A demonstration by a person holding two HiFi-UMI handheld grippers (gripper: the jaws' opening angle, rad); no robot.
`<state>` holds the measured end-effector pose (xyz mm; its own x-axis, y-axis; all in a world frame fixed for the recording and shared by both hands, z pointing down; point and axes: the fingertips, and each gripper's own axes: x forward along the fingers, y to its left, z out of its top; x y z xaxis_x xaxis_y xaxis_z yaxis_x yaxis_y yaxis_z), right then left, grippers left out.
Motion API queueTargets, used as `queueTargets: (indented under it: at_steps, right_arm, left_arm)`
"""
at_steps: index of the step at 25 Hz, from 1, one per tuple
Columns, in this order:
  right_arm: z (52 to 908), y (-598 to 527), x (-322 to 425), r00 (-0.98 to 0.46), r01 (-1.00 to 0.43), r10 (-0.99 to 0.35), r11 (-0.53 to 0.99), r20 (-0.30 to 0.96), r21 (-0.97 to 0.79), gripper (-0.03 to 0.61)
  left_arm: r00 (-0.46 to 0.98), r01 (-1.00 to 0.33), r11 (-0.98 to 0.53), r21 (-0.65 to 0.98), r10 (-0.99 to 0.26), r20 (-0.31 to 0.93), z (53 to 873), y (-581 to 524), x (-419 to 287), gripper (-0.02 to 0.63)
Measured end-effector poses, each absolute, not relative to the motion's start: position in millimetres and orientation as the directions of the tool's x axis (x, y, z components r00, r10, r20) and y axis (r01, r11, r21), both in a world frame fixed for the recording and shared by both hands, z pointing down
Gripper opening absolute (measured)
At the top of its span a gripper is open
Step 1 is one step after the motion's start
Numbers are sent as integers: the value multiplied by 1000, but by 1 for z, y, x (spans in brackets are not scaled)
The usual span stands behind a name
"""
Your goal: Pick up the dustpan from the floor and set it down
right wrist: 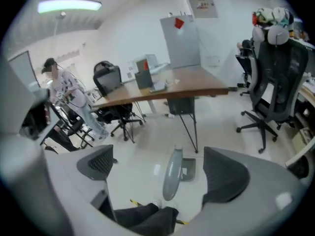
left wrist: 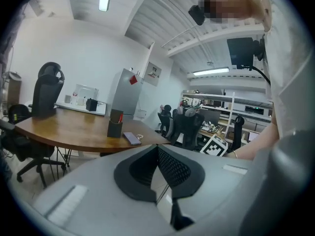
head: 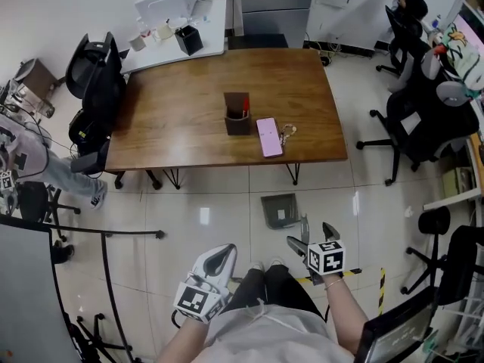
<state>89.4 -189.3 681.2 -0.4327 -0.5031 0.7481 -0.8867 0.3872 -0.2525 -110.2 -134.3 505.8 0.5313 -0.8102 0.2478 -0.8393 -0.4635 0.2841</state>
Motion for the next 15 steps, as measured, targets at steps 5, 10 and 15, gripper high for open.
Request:
queueTargets:
  at_steps: [5, 10, 15]
  right_arm:
    - [564, -149, 76, -608, -788, -663, 570, 437, -231, 6]
    - [493, -87, 79, -755, -656, -606, 686, 251, -315, 2]
    - [456, -8, 92, -830, -557, -528, 790, 177, -256, 2]
  left_arm:
    - [547, -831, -495, 256, -811, 208, 483, -117, -109, 15]
    - [545, -831, -508, 226, -824, 154, 459, -77, -88, 15]
    - [523, -849, -506, 153, -847, 98, 433, -21, -52, 15]
